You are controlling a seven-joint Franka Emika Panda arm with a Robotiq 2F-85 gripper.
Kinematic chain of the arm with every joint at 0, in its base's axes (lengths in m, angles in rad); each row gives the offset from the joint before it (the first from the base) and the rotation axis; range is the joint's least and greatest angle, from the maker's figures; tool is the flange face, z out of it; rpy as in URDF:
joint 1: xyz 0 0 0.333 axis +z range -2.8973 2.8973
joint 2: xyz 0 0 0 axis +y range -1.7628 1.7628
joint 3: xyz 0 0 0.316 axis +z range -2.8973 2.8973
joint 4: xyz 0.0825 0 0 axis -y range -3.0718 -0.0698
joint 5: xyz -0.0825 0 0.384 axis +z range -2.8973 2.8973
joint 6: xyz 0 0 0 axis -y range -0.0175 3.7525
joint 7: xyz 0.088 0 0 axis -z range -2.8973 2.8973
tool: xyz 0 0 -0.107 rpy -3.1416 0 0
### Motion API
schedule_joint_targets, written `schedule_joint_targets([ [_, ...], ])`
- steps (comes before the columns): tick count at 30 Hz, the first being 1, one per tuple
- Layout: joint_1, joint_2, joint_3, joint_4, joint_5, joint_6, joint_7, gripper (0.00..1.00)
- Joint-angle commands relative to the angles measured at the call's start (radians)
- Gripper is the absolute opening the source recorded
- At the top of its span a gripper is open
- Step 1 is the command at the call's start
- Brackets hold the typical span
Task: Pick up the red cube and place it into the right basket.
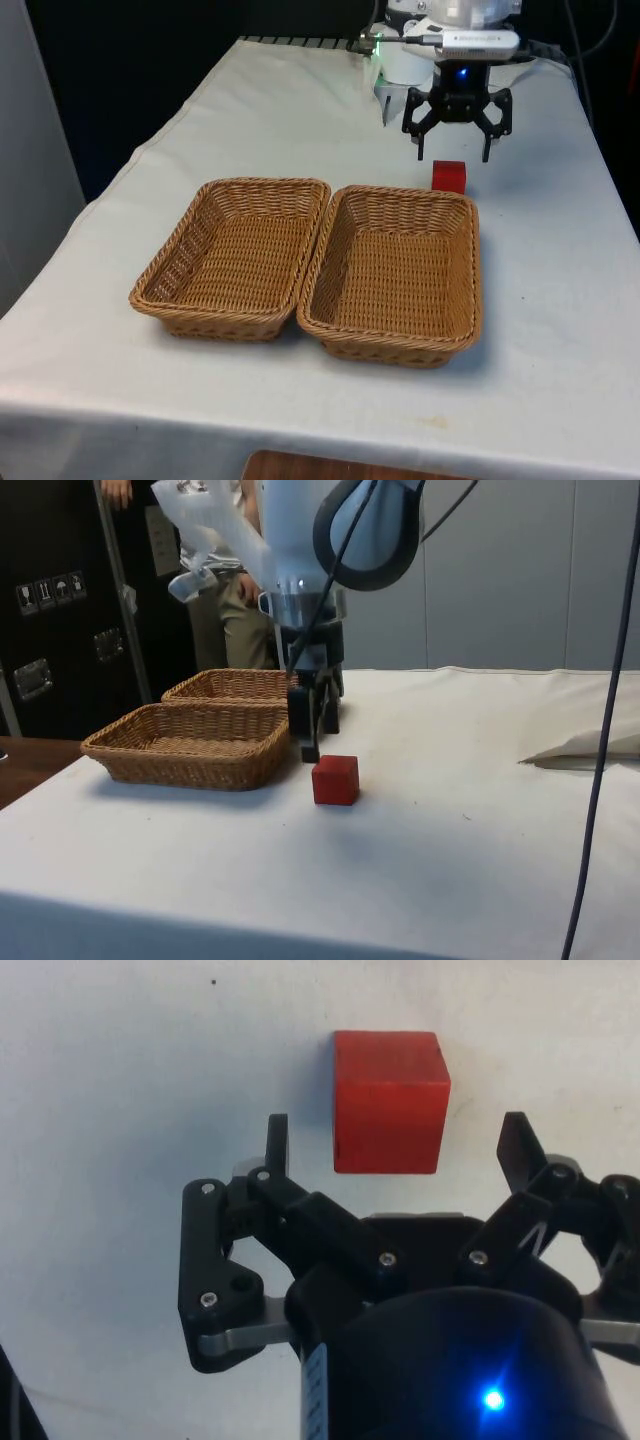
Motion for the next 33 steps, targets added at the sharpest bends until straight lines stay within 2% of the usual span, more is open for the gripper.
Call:
schedule_joint_targets([
  [1,-0.009,0.006,0.017,-0.002,0.037,0.017,-0.026,1.0],
  [7,-0.015,0.037,0.032,-0.005,0.044,0.057,-0.028,1.0],
  [8,-0.003,0.043,0.012,0.0,0.008,0.048,-0.001,1.0],
  [9,-0.016,0.043,0.034,-0.005,0.045,0.063,-0.028,1.0],
  [16,-0.021,0.083,0.048,-0.004,0.049,0.103,-0.028,1.0],
  [17,-0.006,0.094,0.025,-0.001,0.016,0.1,-0.001,1.0],
  [18,-0.021,0.091,0.048,-0.004,0.045,0.108,-0.027,1.0],
  [25,-0.016,0.112,0.043,-0.001,0.036,0.118,-0.022,1.0],
  [26,-0.006,0.109,0.027,0.0,0.016,0.108,-0.006,1.0],
  [27,-0.015,0.117,0.043,0.0,0.034,0.12,-0.02,1.0],
  [31,-0.014,0.123,0.041,0.0,0.029,0.123,-0.018,1.0],
  [32,-0.013,0.124,0.04,0.0,0.029,0.124,-0.018,0.97],
  [33,-0.013,0.125,0.039,0.0,0.028,0.124,-0.018,0.81],
])
